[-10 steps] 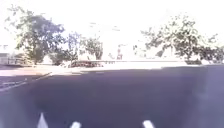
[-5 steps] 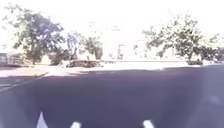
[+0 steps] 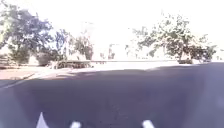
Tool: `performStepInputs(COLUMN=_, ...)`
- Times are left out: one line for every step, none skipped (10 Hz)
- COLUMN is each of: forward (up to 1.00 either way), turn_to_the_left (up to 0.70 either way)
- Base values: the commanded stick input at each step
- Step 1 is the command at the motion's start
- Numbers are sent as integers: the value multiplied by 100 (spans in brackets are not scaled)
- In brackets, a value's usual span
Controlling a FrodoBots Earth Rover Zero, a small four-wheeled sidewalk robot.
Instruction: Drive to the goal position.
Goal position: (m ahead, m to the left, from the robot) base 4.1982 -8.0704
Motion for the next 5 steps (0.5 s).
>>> performStepInputs(forward=70, turn_to_the_left=-35)
performStepInputs(forward=70, turn_to_the_left=-35)
performStepInputs(forward=70, turn_to_the_left=-35)
performStepInputs(forward=70, turn_to_the_left=-35)
performStepInputs(forward=70, turn_to_the_left=-35)
